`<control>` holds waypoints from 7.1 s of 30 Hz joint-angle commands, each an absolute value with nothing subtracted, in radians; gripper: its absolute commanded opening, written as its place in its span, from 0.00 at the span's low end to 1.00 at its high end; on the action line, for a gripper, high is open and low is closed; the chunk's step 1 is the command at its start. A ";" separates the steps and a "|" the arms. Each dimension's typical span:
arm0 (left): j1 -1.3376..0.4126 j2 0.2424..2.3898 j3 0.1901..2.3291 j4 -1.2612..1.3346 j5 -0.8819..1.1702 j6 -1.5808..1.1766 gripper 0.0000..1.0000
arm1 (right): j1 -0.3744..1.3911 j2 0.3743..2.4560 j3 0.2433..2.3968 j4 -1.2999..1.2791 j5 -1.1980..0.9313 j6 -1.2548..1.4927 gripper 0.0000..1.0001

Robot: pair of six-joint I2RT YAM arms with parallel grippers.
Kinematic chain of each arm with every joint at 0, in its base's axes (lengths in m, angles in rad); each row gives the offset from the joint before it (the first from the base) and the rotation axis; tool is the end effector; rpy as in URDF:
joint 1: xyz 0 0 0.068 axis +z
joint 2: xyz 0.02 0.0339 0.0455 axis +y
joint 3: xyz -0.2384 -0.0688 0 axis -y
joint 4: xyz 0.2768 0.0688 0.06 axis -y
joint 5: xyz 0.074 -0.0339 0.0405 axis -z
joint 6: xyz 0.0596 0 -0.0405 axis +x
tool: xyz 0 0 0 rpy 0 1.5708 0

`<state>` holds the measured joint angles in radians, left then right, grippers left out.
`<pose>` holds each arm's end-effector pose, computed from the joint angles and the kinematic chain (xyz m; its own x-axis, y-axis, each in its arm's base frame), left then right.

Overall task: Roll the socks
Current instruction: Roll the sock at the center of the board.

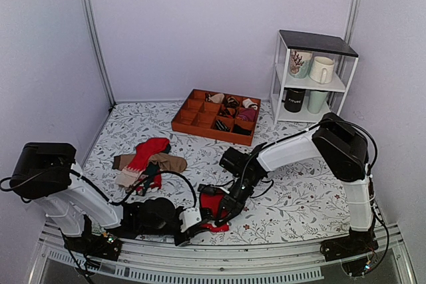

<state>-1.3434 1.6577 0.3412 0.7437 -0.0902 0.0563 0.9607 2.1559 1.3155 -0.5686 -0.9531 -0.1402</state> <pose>0.0685 -0.2720 0.0259 -0.0684 0.5440 -0.8363 0.9586 0.2681 0.0960 0.1885 0.3545 0.0390 -0.4831 -0.8323 -0.2719 -0.6235 0.1090 0.7742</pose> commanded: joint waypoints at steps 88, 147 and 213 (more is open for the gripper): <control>-1.168 1.556 0.344 0.808 0.211 0.161 1.00 | 0.867 2.103 0.975 -0.293 -0.978 -0.029 0.16; -1.182 1.806 0.450 0.845 0.263 0.067 0.49 | 0.868 2.108 1.019 -0.292 -0.969 -0.025 0.16; -1.069 1.812 0.560 0.228 0.346 -0.268 0.00 | 1.290 1.663 0.681 0.171 0.109 -0.464 0.51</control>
